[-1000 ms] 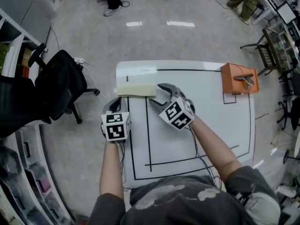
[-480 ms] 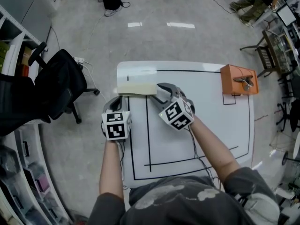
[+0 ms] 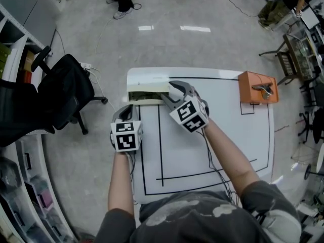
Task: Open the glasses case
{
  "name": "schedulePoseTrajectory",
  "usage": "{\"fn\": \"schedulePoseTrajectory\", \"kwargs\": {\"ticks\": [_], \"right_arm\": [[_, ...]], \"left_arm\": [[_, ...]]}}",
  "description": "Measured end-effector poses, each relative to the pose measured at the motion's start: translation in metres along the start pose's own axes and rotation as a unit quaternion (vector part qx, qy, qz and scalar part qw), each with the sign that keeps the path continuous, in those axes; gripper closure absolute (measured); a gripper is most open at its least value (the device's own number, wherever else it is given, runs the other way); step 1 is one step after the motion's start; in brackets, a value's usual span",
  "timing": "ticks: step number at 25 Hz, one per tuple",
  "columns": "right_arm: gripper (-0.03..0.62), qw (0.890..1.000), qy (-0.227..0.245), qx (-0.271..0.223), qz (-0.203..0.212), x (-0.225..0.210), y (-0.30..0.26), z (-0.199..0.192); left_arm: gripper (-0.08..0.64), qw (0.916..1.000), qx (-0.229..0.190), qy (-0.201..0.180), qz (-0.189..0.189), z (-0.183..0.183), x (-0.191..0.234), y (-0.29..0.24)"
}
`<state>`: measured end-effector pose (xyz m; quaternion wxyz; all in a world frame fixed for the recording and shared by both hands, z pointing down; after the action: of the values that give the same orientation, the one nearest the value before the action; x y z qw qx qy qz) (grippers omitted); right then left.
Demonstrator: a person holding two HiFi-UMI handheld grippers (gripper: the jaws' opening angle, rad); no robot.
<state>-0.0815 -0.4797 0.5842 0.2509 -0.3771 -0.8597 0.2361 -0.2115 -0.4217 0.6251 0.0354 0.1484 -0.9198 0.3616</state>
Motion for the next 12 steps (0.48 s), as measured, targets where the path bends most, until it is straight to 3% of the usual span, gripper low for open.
{"fn": "schedulePoseTrajectory", "kwargs": {"ticks": [6,12], "right_arm": [[0.422,0.999,-0.050,-0.008,-0.020,-0.025,-0.004,0.009],[0.437,0.998,-0.059,-0.009,-0.023,-0.020,0.012,0.007]], "left_arm": [[0.558,1.0000,-0.001,0.003,-0.002,0.000,0.000,-0.002],[0.558,1.0000,-0.006,-0.003,0.004,0.005,-0.001,0.005]]}}
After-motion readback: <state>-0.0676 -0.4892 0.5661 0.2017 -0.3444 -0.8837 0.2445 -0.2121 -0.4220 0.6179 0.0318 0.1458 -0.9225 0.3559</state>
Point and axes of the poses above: the fingertips, and each gripper's own axes: y backward along the fingers, x to its left, z out of its top, the point moved 1 cm from there along y, backward along the fingers, and after that the axes turned 3 degrees about -z, right-handed, at the moved point
